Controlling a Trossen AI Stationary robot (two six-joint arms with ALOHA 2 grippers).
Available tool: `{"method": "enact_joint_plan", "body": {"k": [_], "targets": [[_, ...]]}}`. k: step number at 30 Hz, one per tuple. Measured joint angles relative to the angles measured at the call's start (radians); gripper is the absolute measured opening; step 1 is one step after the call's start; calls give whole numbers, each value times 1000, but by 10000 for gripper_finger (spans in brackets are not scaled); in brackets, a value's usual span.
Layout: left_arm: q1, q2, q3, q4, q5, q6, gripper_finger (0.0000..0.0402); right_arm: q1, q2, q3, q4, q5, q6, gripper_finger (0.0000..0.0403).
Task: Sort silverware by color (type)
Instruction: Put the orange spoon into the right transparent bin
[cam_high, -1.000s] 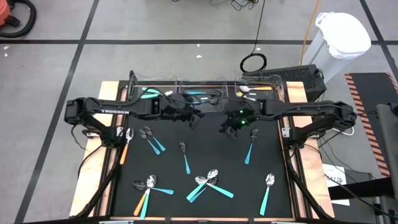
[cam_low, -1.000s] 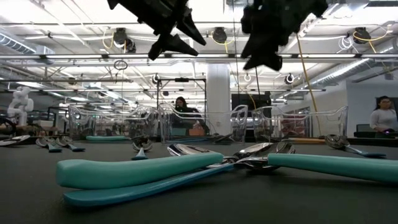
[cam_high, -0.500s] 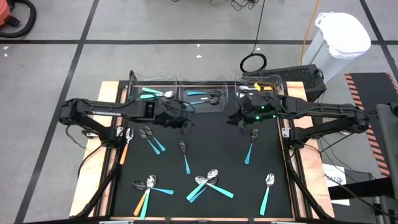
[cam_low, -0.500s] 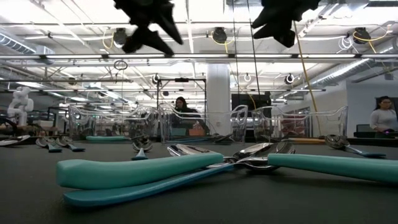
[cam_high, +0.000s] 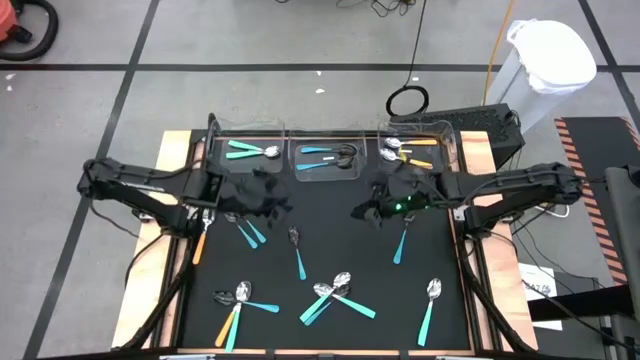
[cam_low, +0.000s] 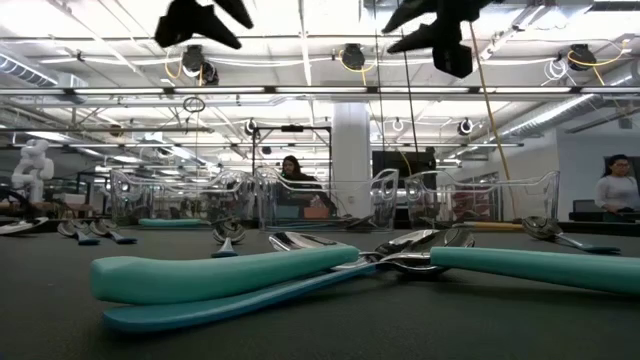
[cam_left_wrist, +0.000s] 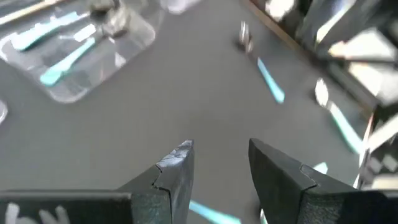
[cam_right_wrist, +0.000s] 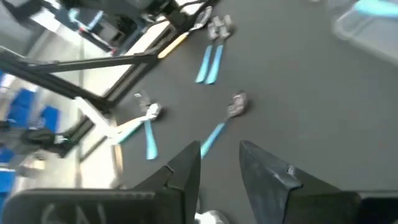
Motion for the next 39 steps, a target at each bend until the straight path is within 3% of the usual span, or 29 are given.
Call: {"method": "enact_joint_plan", "body": {"k": [7,15,19,29,35,39], "targets": [[-120,3,-90,-14,-8,-45,154,161,61,0,14,175,202,69],[-186,4,-108,-204,15,-78,154,272,147,0,30,295,374,18],[-217,3,-120,-297,18,-83,154,292,191,0,76,296,409,3],[-314,4,-281,-256,96,-269,154,325,295,0,107,297,503,2],[-377,4,-309,-252,118,-352,154,325,309,0,-97,264,590,3],[-416,3,-309,-251,118,-382,154,337,302,0,-358,134,683,8]]}}
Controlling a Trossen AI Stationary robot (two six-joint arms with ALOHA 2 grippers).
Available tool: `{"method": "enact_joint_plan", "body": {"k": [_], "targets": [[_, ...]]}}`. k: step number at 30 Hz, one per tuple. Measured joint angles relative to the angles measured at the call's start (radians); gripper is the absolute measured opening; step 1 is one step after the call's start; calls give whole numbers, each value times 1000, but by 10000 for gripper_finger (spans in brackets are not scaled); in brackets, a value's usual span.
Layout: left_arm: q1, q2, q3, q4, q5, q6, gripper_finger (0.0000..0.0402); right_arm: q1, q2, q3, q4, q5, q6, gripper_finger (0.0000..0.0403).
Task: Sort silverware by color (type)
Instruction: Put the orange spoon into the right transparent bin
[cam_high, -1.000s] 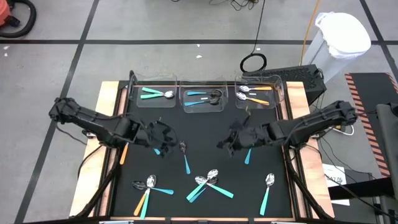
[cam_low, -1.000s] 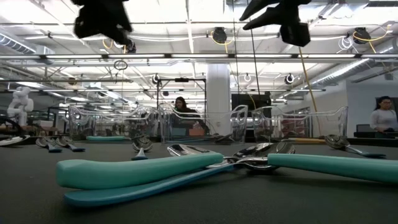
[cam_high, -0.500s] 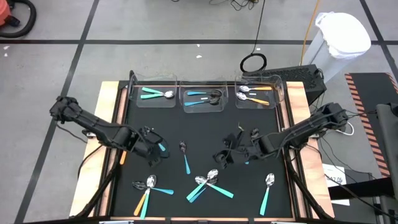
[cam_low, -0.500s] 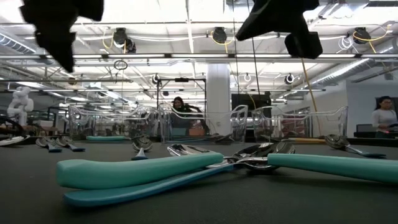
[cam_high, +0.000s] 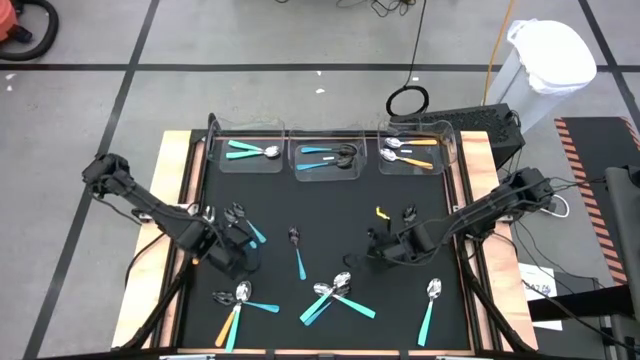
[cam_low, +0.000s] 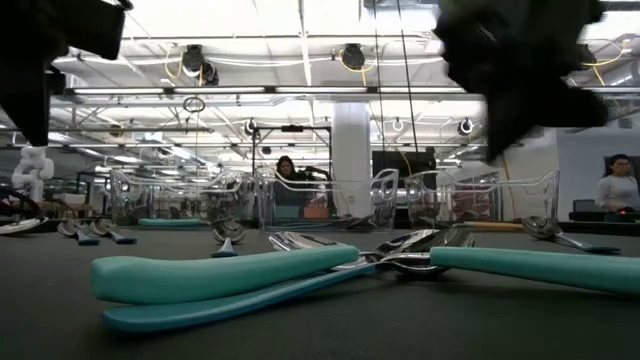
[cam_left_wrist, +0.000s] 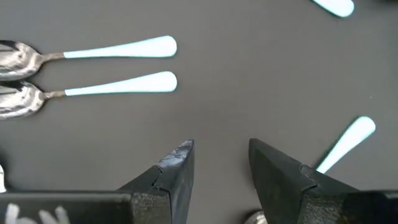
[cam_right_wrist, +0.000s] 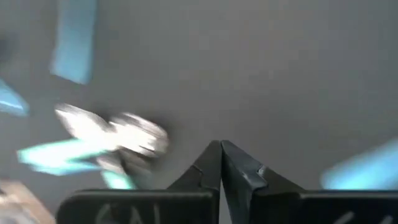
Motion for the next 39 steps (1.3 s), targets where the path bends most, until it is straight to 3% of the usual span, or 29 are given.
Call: {"method": "enact_joint_plan", "body": {"k": [4,14,22,29,34,39], "targets": [[-25,0,0,0,-8,-37,154,30,0,0,-190,-103,36,23],[-33,0,0,3,-20,-64,154,12,0,0,-302,-248,95,110],[-33,0,0,3,-27,-83,154,136,0,0,-307,-376,208,210],[-33,0,0,3,-55,-77,154,259,5,0,-289,-491,292,225],[-26,0,0,7,-73,-18,154,299,6,0,-164,-437,314,217],[-7,0,0,57,-59,75,154,282,12,0,101,-110,179,209]]}}
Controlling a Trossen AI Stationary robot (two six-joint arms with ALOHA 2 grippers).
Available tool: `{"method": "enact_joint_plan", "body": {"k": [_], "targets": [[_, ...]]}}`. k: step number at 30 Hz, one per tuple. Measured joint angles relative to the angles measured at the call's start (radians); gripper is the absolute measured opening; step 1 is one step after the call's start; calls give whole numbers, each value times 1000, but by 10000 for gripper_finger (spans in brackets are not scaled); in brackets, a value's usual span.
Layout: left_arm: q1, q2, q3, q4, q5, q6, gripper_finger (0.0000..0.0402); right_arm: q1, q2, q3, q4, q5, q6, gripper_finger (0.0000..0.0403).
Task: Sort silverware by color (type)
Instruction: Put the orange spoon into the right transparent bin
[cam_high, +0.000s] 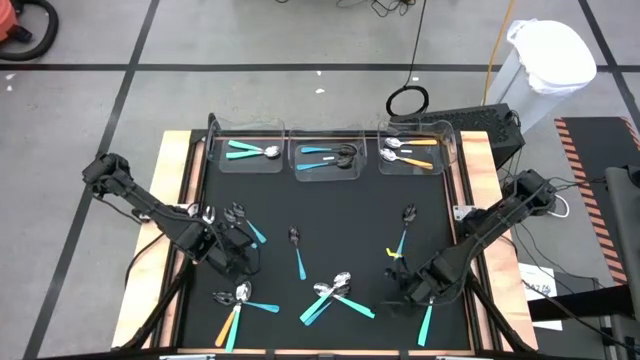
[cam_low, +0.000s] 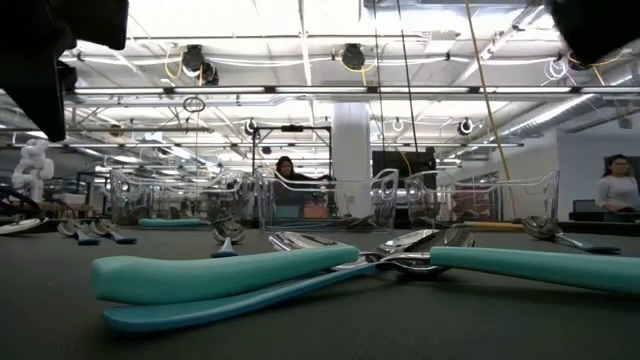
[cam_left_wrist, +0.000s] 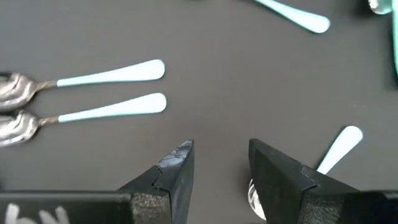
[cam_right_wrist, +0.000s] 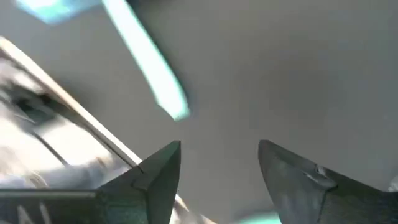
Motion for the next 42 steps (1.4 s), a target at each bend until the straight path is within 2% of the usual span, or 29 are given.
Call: {"method": "enact_joint_plan", "body": {"k": [2,4,6,9,12,18,22,24,27,33,42], "targets": [[8,0,0,21,0,40,154,-24,12,0,48,96,-61,207],[17,0,0,48,10,80,154,-59,27,-1,85,116,-129,205],[24,0,0,75,65,93,154,-88,32,-1,135,117,-187,205],[19,2,0,67,138,-43,154,-127,33,-1,186,123,-236,205],[-30,16,0,74,150,-180,154,-151,35,-1,216,168,-270,205],[-74,93,-7,98,149,-155,154,-178,35,-1,242,268,-295,205],[-74,132,-80,95,198,-155,154,-200,35,0,243,270,-308,205],[-63,131,-120,60,240,-161,154,-205,35,0,244,269,-309,205],[-27,125,-143,-86,297,-165,154,-207,35,-1,249,266,-309,205],[42,109,-144,-330,285,-159,154,-207,35,0,256,244,-309,205],[152,125,-179,-326,232,-129,154,-207,35,-1,256,274,-309,205]]}}
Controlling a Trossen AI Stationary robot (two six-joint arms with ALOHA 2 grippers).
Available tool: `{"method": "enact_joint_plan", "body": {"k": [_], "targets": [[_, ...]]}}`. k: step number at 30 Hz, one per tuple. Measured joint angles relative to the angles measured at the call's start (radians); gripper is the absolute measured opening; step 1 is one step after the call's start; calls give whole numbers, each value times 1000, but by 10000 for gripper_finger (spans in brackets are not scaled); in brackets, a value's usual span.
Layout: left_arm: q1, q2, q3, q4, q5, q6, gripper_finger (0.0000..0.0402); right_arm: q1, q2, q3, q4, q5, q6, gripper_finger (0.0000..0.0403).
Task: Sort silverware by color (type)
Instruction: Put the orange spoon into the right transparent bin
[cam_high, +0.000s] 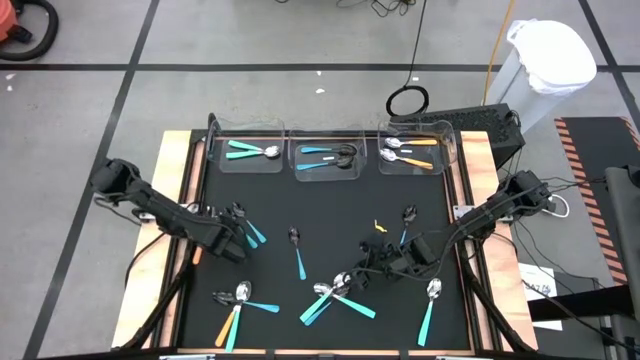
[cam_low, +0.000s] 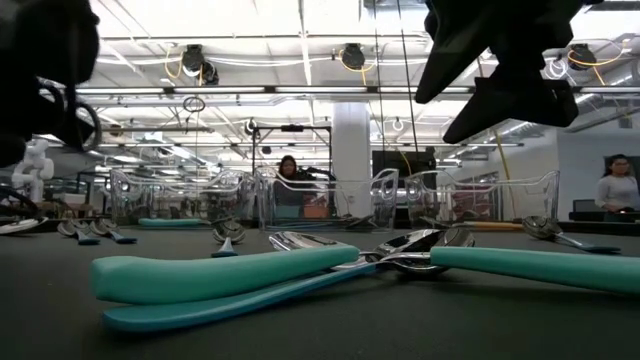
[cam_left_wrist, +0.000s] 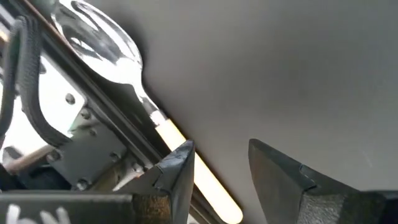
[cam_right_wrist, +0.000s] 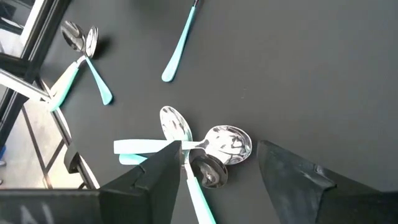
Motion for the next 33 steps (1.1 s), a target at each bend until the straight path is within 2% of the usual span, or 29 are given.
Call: {"method": "enact_joint_plan", "body": {"k": [6,12,21,29,31,33], "targets": [[58,4,0,-24,-45,124,154,-13,0,0,0,1,-3,205],[132,4,0,-27,-45,263,154,-31,0,0,-1,0,-46,205],[308,4,0,-16,-47,385,154,-51,0,0,-1,0,-79,205],[458,4,0,-11,-93,512,154,-52,0,0,-1,0,-87,205],[489,4,0,-9,-88,551,154,-52,0,0,1,0,-73,205],[520,4,0,-5,-19,592,154,-52,0,0,17,-1,-71,205]]}}
